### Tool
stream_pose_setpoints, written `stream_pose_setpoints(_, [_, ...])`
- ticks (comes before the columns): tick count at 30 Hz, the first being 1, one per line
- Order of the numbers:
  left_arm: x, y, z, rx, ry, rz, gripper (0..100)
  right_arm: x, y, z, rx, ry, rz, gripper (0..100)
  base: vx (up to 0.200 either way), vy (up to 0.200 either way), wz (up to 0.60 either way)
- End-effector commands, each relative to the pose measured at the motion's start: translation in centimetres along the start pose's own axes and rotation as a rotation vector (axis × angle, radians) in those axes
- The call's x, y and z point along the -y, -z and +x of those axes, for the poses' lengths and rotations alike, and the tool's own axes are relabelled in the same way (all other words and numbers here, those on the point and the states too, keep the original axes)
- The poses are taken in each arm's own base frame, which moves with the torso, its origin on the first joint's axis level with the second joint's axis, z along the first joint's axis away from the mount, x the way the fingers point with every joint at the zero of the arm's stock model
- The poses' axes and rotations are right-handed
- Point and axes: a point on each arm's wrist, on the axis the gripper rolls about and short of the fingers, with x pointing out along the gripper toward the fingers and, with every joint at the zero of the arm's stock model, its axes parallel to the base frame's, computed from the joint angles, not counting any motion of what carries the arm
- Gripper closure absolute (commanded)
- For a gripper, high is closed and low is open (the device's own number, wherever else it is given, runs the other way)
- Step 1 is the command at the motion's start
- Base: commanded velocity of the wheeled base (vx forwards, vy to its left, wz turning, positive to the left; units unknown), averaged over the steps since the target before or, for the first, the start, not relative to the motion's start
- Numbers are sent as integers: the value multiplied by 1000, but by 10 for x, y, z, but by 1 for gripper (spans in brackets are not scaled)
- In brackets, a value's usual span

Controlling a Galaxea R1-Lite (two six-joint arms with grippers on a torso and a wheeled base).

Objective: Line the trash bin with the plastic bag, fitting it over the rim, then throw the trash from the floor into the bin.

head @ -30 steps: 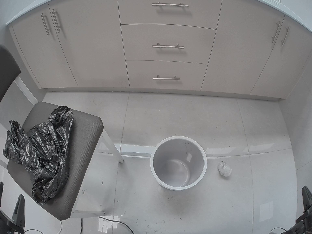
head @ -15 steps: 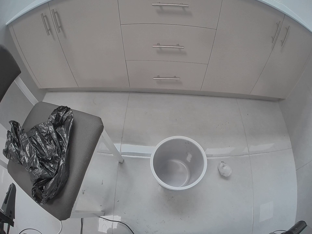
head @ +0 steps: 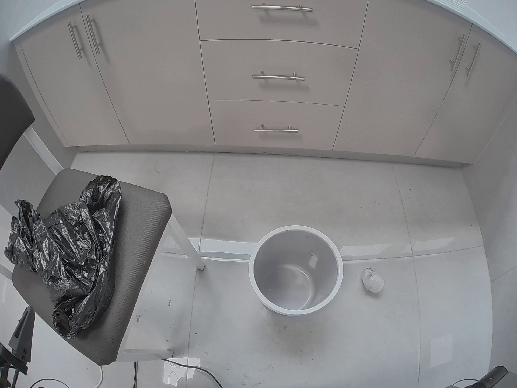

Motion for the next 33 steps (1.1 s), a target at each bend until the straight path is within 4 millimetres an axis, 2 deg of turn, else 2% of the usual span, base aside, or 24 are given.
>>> stream_pose_setpoints(1, [0,1,0,-8,12,2,0,-1,5,12,-57,-46,64,100,0,0,0])
stream_pose_setpoints(6, [0,0,4,-5,61,9,0,-4,11,53,-165,-147,189,100,0,0,0])
stream_pose_setpoints(9, [0,-8,19,-76,71,3,0,-8,12,82,-157,-225,224,100,0,0,0])
stream_pose_setpoints(10, [0,-8,19,-76,71,3,0,-8,12,82,-157,-225,224,100,0,0,0])
stream_pose_setpoints(11, [1,-14,32,-137,72,4,0,-10,15,101,-157,-237,233,100,0,0,0])
stream_pose_setpoints(12, [1,-14,34,-143,72,5,0,-10,15,102,-156,-238,233,100,0,0,0])
stream_pose_setpoints(13, [2,-21,51,-217,72,10,0,-13,17,116,-155,-254,236,100,0,0,0])
stream_pose_setpoints(15, [3,-29,76,-305,74,13,0,-19,24,129,-168,-285,252,100,0,0,0])
stream_pose_setpoints(16, [3,-30,80,-318,73,14,0,-19,25,130,-170,-288,255,100,0,0,0])
stream_pose_setpoints(17, [4,-36,101,-368,71,16,0,-21,32,137,-180,-294,265,100,0,0,0])
stream_pose_setpoints(22, [2,-50,166,-409,31,19,0,-22,53,145,-154,-299,271,100,0,0,0])
stream_pose_setpoints(24, [1,-51,184,-437,20,53,0,-21,60,143,-145,-300,278,100,0,0,0])
stream_pose_setpoints(25, [-3,-47,199,-481,-2,121,0,-22,65,145,-139,-302,288,100,0,0,0])
stream_pose_setpoints(27, [-10,-41,217,-525,-27,190,0,-22,64,144,-117,-307,292,100,0,0,0])
stream_pose_setpoints(30, [-12,-42,242,-531,-31,199,0,-21,64,143,-109,-305,294,100,0,0,0])
stream_pose_setpoints(31, [-12,-42,242,-531,-31,199,0,-21,64,143,-109,-305,294,100,0,0,0])
stream_pose_setpoints(32, [-15,-46,259,-530,-47,200,0,-20,63,142,-107,-299,295,100,0,0,0])
stream_pose_setpoints(33, [-16,-48,265,-525,-58,198,0,-20,64,142,-109,-300,295,100,0,0,0])
